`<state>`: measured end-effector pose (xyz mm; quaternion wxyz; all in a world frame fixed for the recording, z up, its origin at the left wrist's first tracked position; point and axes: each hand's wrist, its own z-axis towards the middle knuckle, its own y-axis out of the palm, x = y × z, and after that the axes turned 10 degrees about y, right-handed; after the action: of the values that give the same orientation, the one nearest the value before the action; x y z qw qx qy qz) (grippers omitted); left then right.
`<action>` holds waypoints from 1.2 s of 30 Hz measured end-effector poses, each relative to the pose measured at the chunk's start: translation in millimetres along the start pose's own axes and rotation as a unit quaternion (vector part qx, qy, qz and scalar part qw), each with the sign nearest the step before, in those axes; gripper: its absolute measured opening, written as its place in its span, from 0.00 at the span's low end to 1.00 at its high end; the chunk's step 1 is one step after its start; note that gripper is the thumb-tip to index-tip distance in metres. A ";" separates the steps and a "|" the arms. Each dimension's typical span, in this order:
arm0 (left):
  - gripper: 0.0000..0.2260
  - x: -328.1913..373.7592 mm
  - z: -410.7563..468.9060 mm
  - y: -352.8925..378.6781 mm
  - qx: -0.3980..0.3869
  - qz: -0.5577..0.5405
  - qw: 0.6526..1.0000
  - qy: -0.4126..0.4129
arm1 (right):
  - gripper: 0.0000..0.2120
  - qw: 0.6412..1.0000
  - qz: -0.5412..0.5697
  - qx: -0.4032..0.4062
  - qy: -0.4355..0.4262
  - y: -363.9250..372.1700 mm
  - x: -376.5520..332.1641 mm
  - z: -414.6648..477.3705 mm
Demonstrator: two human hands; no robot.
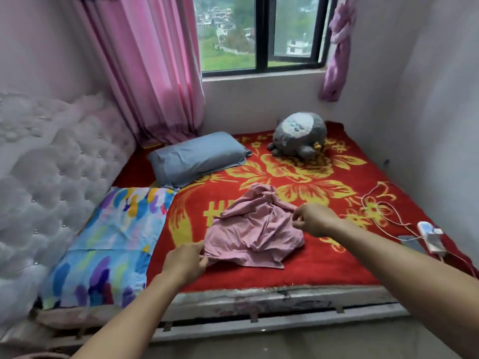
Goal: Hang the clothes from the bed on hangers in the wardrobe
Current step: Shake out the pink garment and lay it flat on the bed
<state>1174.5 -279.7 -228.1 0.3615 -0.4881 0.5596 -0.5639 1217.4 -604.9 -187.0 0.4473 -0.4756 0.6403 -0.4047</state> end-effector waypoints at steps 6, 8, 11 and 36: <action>0.09 -3.0 81.1 51.2 -0.096 -0.034 0.995 0.016 | 0.11 0.995 -0.002 -0.085 0.052 58.9 34.2 65.6; 0.09 -4.3 103.9 68.4 -0.114 -0.045 0.992 0.021 | 0.11 0.994 -0.004 -0.101 0.051 75.9 41.9 91.7; 0.06 -7.8 138.7 94.4 -0.137 -0.067 0.988 0.009 | 0.09 0.990 -0.017 -0.136 0.030 104.6 45.9 138.8; 0.10 -114.1 284.8 424.7 -0.068 -0.046 0.995 -0.054 | 0.08 0.984 -0.131 -0.009 -0.117 436.1 48.6 328.9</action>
<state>1417.6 -297.8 -691.8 0.3307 -0.5666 0.5531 -0.5136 1417.5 -586.6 -697.2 0.4583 -0.6034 0.5189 -0.3957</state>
